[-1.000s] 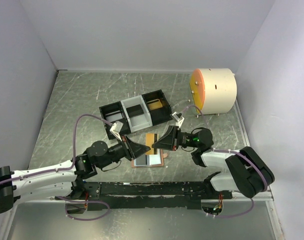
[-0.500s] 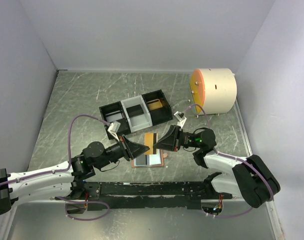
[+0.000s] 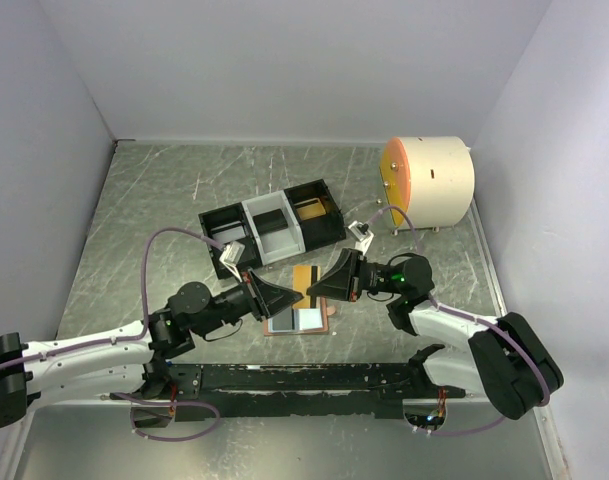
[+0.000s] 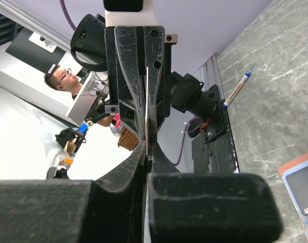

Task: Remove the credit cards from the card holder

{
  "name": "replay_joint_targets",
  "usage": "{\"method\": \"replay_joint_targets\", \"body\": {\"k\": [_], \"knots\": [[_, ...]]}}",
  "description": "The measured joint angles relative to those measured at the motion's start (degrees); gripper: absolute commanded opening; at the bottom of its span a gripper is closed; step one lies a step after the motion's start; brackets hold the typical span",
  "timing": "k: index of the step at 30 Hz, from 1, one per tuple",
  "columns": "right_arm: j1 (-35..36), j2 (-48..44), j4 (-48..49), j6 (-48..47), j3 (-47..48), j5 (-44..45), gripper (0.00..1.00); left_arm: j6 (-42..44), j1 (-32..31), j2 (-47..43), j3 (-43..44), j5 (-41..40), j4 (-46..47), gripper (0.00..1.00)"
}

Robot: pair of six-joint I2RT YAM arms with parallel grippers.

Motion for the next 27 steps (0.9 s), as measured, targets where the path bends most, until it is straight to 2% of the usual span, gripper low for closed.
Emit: {"method": "replay_joint_targets", "body": {"k": [4,7,9,11,12,14,21,22,23,27], "knots": [[0.02,-0.15,-0.31,-0.20,0.00,0.13,0.00,0.02,-0.02,-0.44,-0.07,0.09,-0.26,0.07],[0.24,-1.22,-2.32,-1.36,0.33,0.26,0.00,0.02,-0.02,-0.94,-0.07,0.09,-0.74,0.13],[0.39,-2.32,-4.79,-2.86,0.92,0.37,0.00,0.04,-0.02,-1.27,-0.07,0.02,-1.01,0.28],[0.37,-3.74,-8.39,-5.20,1.95,0.55,0.00,0.24,0.00,-1.75,-0.07,-0.24,-2.23,0.55],[0.26,-4.39,-10.32,-6.49,2.60,0.92,0.00,0.26,0.00,-1.95,-0.07,-0.37,-3.21,0.64],[0.26,-5.75,-14.88,-9.53,4.31,1.70,0.00,0.61,0.00,-2.08,-0.04,-0.61,-5.22,0.74],[0.26,-10.93,-31.26,-20.13,8.55,6.36,0.00,1.31,0.00,-2.32,2.25,-2.99,-16.98,0.87],[0.26,-11.56,-33.18,-21.40,8.76,7.26,0.00,1.46,0.00,-2.54,3.08,-3.74,-19.23,0.96],[0.24,-12.04,-35.01,-22.56,8.90,8.13,0.00,1.66,0.00,-2.82,4.28,-4.81,-22.21,1.00],[0.24,-12.85,-40.92,-25.83,9.33,11.06,0.00,3.19,0.00,-1.97,10.47,-8.50,-33.57,1.00]]}}
